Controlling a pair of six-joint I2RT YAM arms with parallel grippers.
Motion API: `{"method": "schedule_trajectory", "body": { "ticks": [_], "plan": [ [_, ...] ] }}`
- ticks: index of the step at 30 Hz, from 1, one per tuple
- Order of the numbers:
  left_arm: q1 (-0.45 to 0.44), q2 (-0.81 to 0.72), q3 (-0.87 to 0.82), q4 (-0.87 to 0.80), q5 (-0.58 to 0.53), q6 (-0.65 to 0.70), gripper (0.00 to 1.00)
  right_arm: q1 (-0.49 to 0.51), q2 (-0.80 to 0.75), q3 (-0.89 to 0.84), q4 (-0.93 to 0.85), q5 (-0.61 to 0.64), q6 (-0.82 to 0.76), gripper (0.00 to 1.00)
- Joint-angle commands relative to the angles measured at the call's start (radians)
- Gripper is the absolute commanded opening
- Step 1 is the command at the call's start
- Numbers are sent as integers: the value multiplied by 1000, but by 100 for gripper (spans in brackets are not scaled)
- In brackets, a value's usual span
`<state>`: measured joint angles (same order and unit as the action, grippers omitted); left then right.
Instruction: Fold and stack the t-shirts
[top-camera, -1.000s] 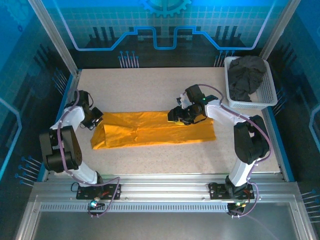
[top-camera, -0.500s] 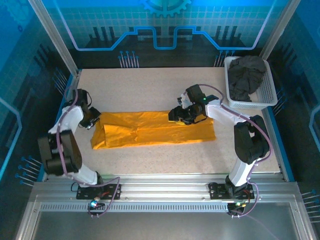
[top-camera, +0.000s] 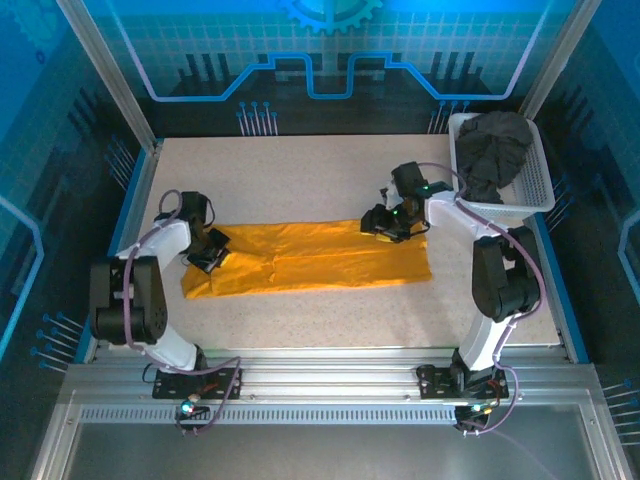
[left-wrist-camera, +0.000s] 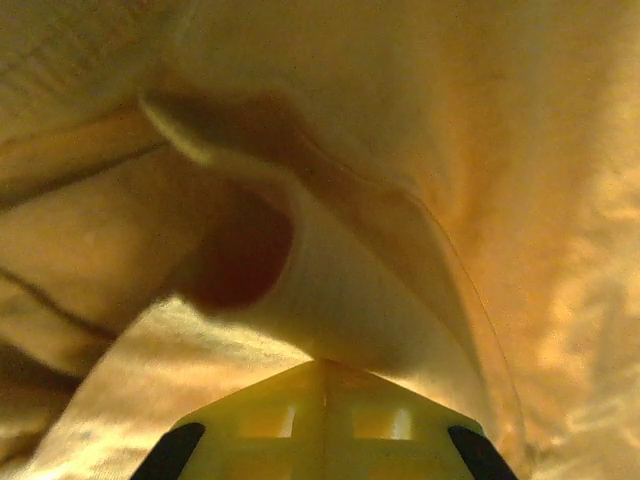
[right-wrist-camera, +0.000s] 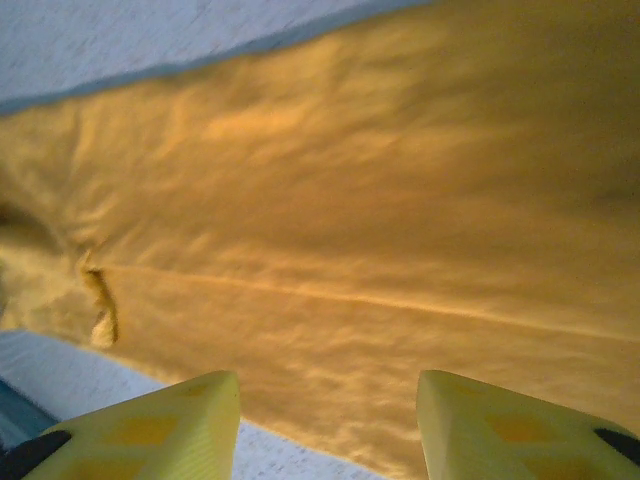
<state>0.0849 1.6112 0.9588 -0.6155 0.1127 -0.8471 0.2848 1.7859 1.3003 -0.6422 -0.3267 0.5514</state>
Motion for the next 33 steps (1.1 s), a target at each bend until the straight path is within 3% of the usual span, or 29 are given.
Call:
{"method": "schedule_trajectory", "body": {
  "ticks": [1,13,20,27,33],
  "plan": [
    [25,75,71,-3,-4,22,1,-34,46,71,-111,96,-45,49],
    [71,411,340,-69,-40,163,0,-62,355,383,-438,415,-159,45],
    [69,523,496,-64,-22,132,2,3,457,433,-597,553,-151,42],
    [-15,738,798,75,116,55,9,128,297,153,-568,484,-9,43],
    [-143,1047,1230,227,244,-102,10,288,220,7,-476,309,155,43]
  ]
}}
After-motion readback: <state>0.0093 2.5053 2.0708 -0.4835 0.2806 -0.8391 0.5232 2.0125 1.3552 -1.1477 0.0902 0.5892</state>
